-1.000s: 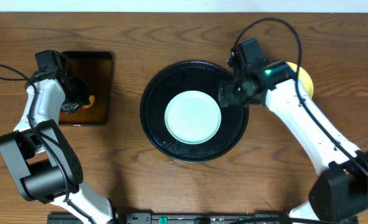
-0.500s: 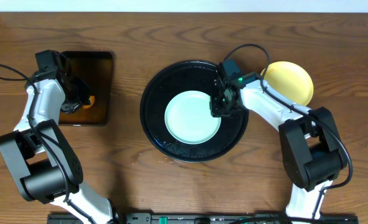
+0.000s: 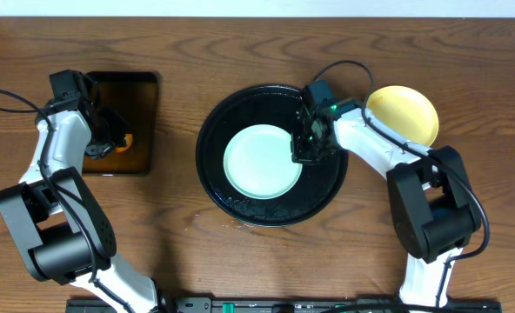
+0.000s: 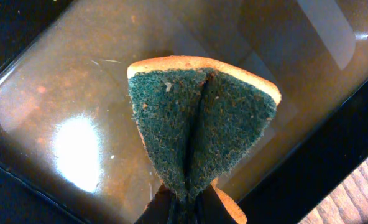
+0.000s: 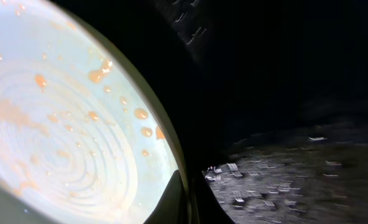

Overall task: Clean dirty plates on tray and stack at the side
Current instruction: 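Lift the light-blue plate right and stack it on the yellow plate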

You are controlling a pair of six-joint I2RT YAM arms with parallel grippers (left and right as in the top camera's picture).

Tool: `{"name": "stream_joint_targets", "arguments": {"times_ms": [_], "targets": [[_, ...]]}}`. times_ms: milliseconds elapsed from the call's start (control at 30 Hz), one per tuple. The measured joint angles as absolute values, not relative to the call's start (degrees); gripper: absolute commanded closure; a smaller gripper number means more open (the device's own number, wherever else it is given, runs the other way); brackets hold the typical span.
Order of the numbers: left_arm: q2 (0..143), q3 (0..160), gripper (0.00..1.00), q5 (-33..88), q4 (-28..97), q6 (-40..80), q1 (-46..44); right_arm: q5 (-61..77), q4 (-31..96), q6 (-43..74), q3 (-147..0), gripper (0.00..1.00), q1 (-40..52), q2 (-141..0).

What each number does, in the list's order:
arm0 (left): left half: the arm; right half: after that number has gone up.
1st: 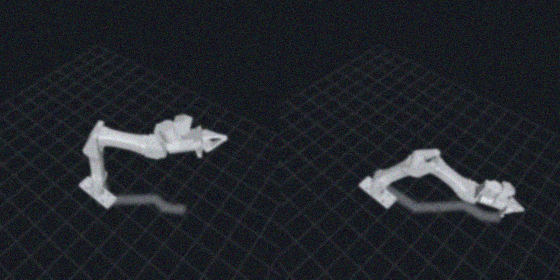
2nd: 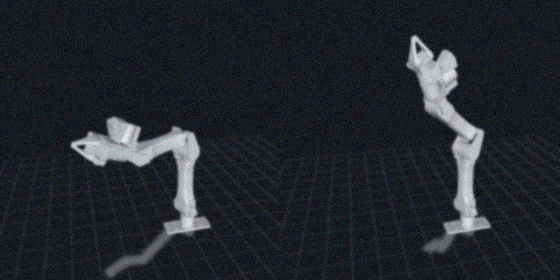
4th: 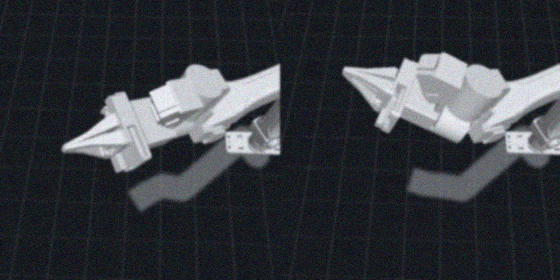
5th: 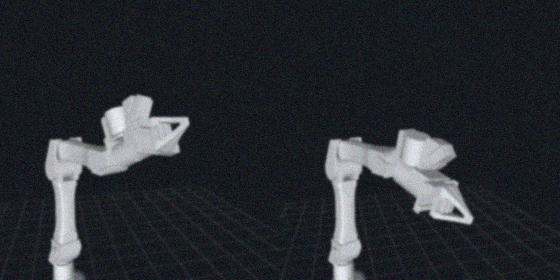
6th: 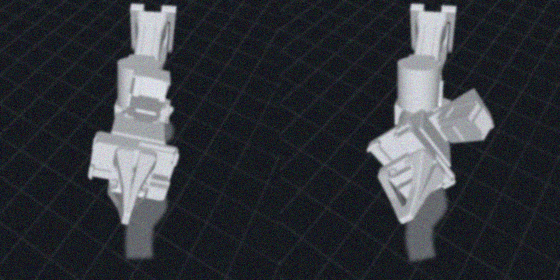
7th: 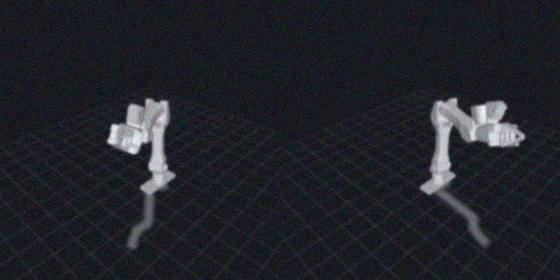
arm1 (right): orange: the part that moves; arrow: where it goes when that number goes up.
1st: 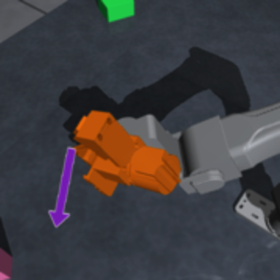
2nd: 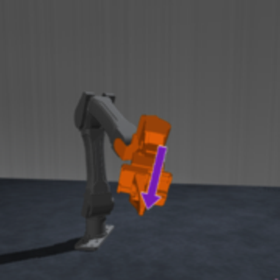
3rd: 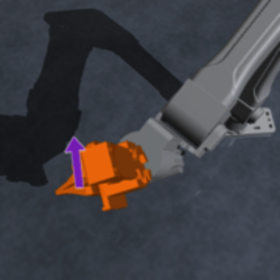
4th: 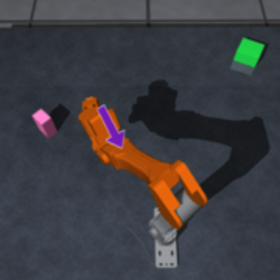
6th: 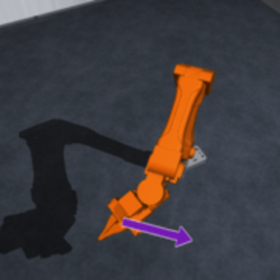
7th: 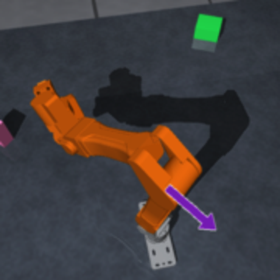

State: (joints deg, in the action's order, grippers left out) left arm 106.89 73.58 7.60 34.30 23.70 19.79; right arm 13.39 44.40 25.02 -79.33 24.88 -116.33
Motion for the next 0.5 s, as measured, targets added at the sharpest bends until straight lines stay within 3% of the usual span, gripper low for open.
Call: {"name": "stream_joint_targets", "arguments": {"times_ms": [300, 500], "targets": [[106.9, 73.6, 0.92, 7.6, 34.2, 23.7, 19.8, -5.0, 50.0, 22.9, -86.6, 0.99, 19.6, -99.9], [106.9, 73.6, 0.92, 7.6, 34.2, 23.7, 19.8, -10.4, 52.5, 20.9, -88.2, 0.99, 8.7, -89.9]]}}
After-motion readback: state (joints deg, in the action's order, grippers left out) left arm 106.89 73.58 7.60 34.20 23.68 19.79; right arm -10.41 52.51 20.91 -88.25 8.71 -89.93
